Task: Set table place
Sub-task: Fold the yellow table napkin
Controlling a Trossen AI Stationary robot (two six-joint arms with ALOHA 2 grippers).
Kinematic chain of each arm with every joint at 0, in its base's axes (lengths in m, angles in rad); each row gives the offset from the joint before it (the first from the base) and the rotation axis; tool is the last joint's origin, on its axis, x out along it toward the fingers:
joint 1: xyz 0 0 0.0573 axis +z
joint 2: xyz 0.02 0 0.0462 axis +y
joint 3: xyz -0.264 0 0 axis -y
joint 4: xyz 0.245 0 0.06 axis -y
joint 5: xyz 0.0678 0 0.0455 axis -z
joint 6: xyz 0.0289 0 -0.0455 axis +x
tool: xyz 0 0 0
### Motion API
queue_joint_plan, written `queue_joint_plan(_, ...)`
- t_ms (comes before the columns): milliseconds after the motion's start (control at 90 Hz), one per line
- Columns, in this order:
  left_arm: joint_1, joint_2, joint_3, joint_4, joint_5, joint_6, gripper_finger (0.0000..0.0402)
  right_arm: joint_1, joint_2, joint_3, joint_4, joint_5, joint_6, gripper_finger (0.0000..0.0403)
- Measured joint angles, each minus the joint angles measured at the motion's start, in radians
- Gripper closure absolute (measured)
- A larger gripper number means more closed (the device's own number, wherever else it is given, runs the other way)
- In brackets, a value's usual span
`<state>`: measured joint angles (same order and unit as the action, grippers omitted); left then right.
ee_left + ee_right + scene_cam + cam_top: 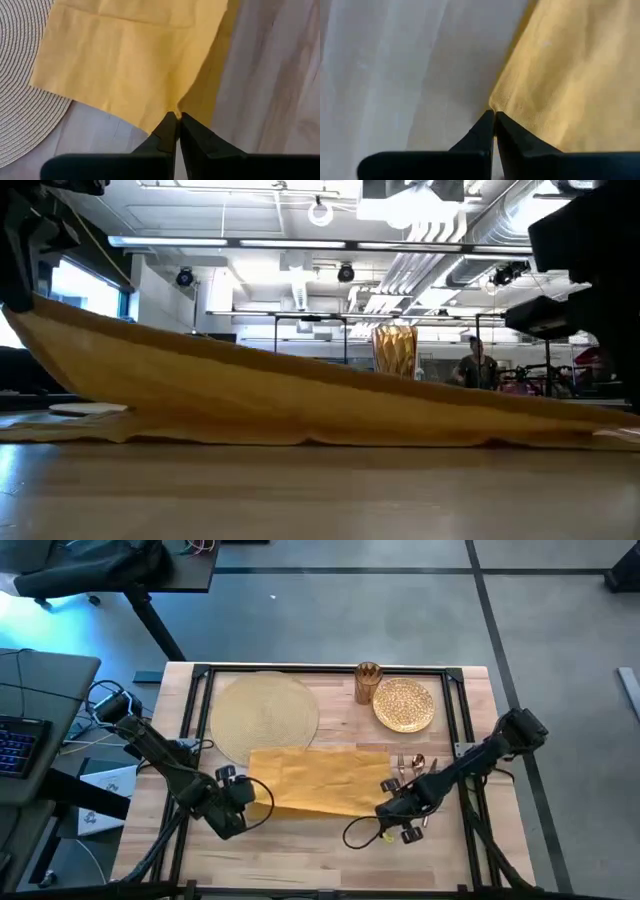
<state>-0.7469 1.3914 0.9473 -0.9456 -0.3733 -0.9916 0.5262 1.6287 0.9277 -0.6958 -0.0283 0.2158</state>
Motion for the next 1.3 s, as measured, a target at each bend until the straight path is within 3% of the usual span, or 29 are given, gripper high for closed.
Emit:
queue_joint_plan(233, 0.0, 0.0, 0.049, -0.05, -0.092, -0.002, 0.0402, 0.0, -0.01, 0.072, -0.252, 0.125, 0.124, 0.0403)
queue_joint_plan(400, 0.0, 0.011, 0.049, -0.024, -0.104, 0.002, 0.0402, 0.01, -0.034, 0.073, -0.236, 0.08, 0.125, 0.0403)
queue_joint_plan(689, -0.001, 0.121, 0.043, 0.071, -0.102, -0.018, 0.0402, 0.019, -0.032, 0.071, -0.159, 0.091, 0.096, 0.0403)
queue_joint_plan(922, -0.004, 0.171, 0.043, 0.16, -0.059, 0.005, 0.0402, 0.02, -0.031, 0.006, -0.161, 0.033, 0.097, 0.0403)
queue_joint_plan(1100, -0.008, 0.146, 0.087, 0.088, -0.1, 0.0, 0.0402, 0.02, -0.032, 0.045, -0.26, 0.061, 0.093, 0.0403)
queue_joint_plan(1300, 0.0, 0.126, 0.17, -0.071, -0.207, -0.003, 0.0402, 0.017, -0.033, 0.134, -0.394, 0.175, 0.144, 0.0403)
